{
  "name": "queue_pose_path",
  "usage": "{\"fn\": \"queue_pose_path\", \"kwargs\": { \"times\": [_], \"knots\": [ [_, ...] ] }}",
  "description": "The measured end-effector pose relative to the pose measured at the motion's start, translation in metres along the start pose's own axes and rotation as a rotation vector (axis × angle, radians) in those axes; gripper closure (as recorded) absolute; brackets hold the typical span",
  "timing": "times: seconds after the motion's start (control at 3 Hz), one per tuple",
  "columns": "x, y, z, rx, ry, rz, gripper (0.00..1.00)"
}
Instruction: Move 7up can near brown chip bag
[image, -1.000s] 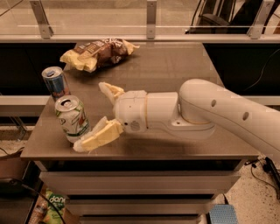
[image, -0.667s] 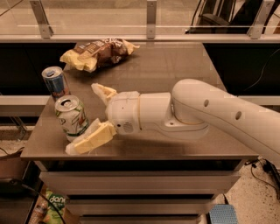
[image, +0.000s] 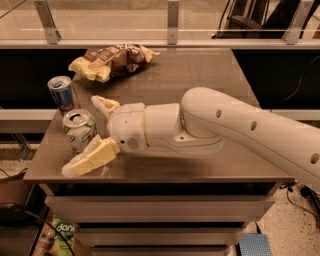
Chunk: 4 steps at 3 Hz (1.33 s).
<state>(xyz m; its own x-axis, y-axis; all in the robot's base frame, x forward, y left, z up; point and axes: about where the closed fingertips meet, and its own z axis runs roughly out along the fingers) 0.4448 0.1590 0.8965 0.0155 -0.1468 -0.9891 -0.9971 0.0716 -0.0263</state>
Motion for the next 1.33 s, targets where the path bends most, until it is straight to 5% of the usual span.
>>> {"fn": "queue_pose_path", "kwargs": {
  "times": [1.33],
  "knots": [
    [-0.0053,0.0066,0.0061,-0.014,0.002,-0.012,0.87]
  ]
}}
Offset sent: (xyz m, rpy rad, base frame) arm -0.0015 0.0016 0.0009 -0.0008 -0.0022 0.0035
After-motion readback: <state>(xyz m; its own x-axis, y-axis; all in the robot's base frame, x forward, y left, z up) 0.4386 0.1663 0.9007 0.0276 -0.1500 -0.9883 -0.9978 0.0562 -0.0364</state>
